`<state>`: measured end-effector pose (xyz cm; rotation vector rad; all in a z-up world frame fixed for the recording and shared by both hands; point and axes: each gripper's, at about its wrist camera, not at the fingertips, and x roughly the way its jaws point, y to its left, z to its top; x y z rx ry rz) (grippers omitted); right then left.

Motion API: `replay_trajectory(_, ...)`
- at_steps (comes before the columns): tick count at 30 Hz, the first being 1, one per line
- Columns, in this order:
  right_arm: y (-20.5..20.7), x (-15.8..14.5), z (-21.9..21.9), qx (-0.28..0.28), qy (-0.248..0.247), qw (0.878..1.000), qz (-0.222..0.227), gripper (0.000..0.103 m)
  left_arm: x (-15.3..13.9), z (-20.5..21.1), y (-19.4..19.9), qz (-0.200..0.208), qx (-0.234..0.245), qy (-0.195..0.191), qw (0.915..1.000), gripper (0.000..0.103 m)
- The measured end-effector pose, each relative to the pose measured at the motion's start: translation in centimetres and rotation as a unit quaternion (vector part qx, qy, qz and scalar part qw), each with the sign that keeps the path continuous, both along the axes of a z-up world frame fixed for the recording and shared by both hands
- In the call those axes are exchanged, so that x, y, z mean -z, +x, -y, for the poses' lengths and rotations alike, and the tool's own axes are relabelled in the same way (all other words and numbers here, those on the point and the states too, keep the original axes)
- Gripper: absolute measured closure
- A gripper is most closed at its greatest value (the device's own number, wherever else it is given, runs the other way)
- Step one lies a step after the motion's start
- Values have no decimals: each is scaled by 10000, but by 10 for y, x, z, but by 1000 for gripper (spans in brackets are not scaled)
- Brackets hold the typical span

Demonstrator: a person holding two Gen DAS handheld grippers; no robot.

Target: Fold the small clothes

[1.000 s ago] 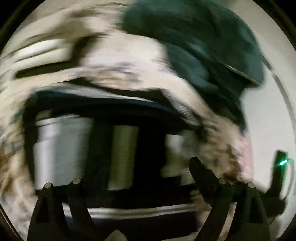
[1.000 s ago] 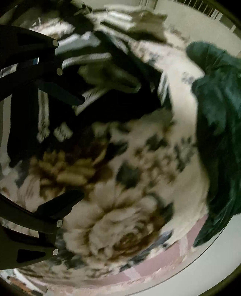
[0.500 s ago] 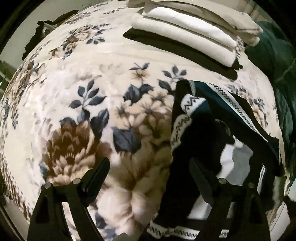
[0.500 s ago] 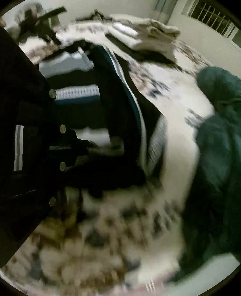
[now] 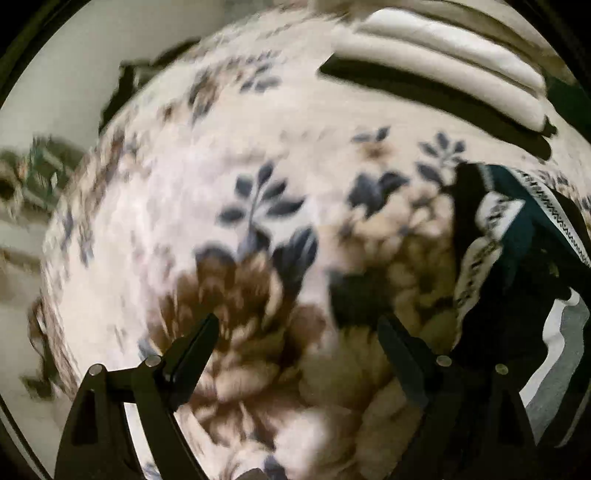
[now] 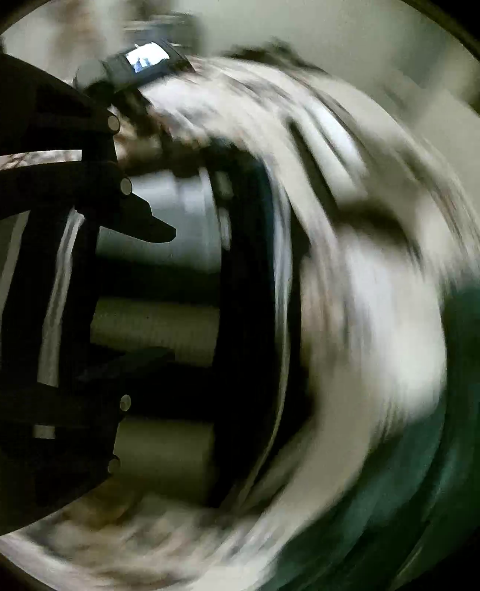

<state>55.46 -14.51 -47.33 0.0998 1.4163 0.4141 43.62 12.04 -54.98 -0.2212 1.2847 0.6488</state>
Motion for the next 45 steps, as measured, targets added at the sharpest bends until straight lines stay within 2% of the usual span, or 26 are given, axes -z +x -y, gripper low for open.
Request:
replay_trajectory(4, 19, 41, -131, -1350, 120, 9905, -221, 42, 11, -13, -17, -41, -301, -280, 9991, 16)
replay_trajectory(7, 22, 76, -186, -2235, -346, 9732, -424, 43, 16, -23, -22, -42, -409, -436, 9982, 16)
replay_trajectory(8, 29, 81, -190, -2285, -683, 9710, -181, 56, 18, -27, -23, -49, -420, -489, 9979, 16)
replay_trajectory(9, 37, 82, -188, -2139, -979, 9719, 41, 77, 19, -30, -24, -54, -426, -535, 9976, 16)
replay_trajectory(10, 51, 83, -178, -1782, -995, 9789, 38, 83, 20, -31, -24, -41, -430, -581, 9974, 16)
replay_trajectory(14, 102, 84, -120, -239, -1024, 9944, -121, 89, 22, -36, -22, 11, -340, -783, 9963, 16)
replay_trajectory(16, 113, 83, -103, 40, -528, 9973, -504, 89, 21, -35, -17, 50, -257, -879, 9958, 16)
replay_trajectory(19, 103, 71, -112, -508, 350, 9949, -800, 75, 16, -27, -8, 143, -130, -1000, 9948, 16)
replay_trajectory(20, 96, 71, -117, -736, 398, 9929, -843, 56, 14, -26, -4, 168, -98, -1020, 9946, 16)
replay_trajectory(21, 87, 73, -123, -1020, 471, 9889, -976, 46, 13, -25, 0, 197, -49, -1052, 9942, 16)
replay_trajectory(22, 77, 81, -131, -1331, 411, 9833, -1174, 46, 11, -25, 6, 215, 8, -1055, 9942, 16)
replay_trajectory(23, 66, 88, -134, -1575, 143, 9803, -1184, 49, 10, -25, 10, 223, 57, -1033, 9944, 16)
replay_trajectory(24, 62, 94, -134, -1697, -214, 9807, -947, 76, 8, -24, 14, 235, 120, -1001, 9946, 16)
replay_trajectory(25, 58, 104, -129, -1680, -745, 9802, -731, 90, 6, -24, 19, 251, 193, -953, 9949, 16)
replay_trajectory(28, 64, 107, -92, -867, -575, 9923, -675, 96, 1, -24, 29, 283, 337, -864, 9953, 16)
replay_trajectory(31, 63, 87, -61, -309, -83, 9986, -415, 93, -2, -21, 37, 318, 416, -880, 9947, 16)
replay_trajectory(32, 60, 80, -55, -379, 90, 9982, -466, 83, 0, -21, 41, 312, 439, -926, 9942, 16)
replay_trajectory(33, 59, 78, -53, -522, 218, 9968, -568, 60, 0, -20, 44, 290, 468, -960, 9939, 16)
replay_trajectory(34, 54, 78, -50, -671, 172, 9957, -620, 48, -1, -22, 47, 274, 487, -957, 9938, 16)
replay_trajectory(35, 50, 80, -50, -870, 30, 9945, -578, 41, 0, -19, 51, 268, 520, -946, 9938, 16)
replay_trajectory(37, 42, 89, -53, -1120, -373, 9918, -489, 42, 0, -15, 56, 258, 564, -944, 9936, 16)
replay_trajectory(38, 39, 95, -54, -1197, -435, 9907, -490, 62, -1, -11, 61, 257, 577, -942, 9935, 16)
replay_trajectory(39, 35, 94, -56, -1264, -417, 9902, -422, 103, -2, -8, 65, 260, 591, -936, 9935, 16)
replay_trajectory(41, 32, 87, -51, -1167, -578, 9915, 1, 103, -4, -4, 71, 267, 623, -917, 9935, 16)
replay_trajectory(43, 39, 74, -33, -600, -745, 9947, 374, 103, -5, -3, 75, 276, 666, -893, 9934, 16)
replay_trajectory(45, 47, 77, -14, -195, -694, 9971, 248, 103, -6, 2, 79, 286, 713, -862, 9933, 16)
